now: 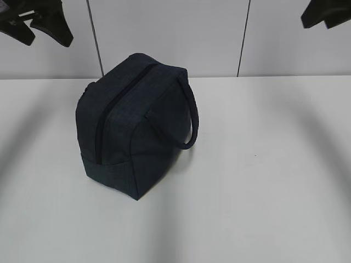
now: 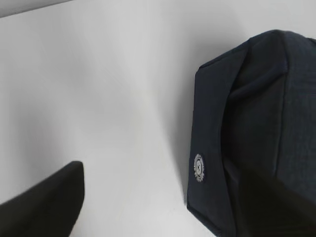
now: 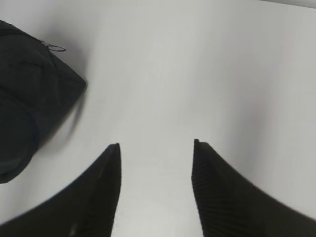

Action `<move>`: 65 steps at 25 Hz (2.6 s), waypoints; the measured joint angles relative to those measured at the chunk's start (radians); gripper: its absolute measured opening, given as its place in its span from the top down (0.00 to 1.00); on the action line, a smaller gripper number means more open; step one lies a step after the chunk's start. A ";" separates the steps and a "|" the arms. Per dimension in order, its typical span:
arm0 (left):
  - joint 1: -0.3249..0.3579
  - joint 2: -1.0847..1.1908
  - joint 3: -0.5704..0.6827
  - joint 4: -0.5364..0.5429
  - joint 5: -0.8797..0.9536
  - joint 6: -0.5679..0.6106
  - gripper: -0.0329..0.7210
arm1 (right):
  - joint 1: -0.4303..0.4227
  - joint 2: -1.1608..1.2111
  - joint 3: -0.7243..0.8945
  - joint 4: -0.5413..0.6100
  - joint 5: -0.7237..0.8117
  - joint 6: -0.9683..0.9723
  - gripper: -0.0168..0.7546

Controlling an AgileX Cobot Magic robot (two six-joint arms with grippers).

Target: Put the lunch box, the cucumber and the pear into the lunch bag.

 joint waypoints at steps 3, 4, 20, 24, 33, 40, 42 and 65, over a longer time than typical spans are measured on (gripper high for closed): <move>0.000 -0.049 0.000 0.024 0.032 -0.035 0.21 | 0.000 -0.050 0.000 -0.056 0.043 0.031 0.51; 0.000 -0.068 0.000 0.027 0.043 -0.039 0.21 | 0.000 -0.065 0.000 -0.067 0.055 0.035 0.51; 0.000 -0.500 0.061 0.024 0.071 -0.107 0.22 | 0.000 -0.398 0.000 -0.111 0.143 0.079 0.51; 0.000 -0.655 0.232 0.015 0.073 -0.113 0.22 | 0.000 -0.552 0.039 -0.111 0.146 0.108 0.51; 0.000 -1.139 0.690 -0.017 -0.072 -0.113 0.22 | 0.000 -0.927 0.401 -0.129 0.134 0.123 0.52; 0.000 -1.425 0.948 -0.013 -0.127 -0.113 0.23 | 0.000 -1.187 0.713 -0.131 0.091 0.125 0.52; 0.000 -1.488 1.030 -0.003 -0.128 -0.113 0.24 | 0.000 -1.263 0.788 -0.133 0.087 0.125 0.52; 0.000 -1.798 1.282 0.057 -0.098 -0.113 0.24 | 0.010 -1.626 1.167 -0.195 0.071 0.114 0.52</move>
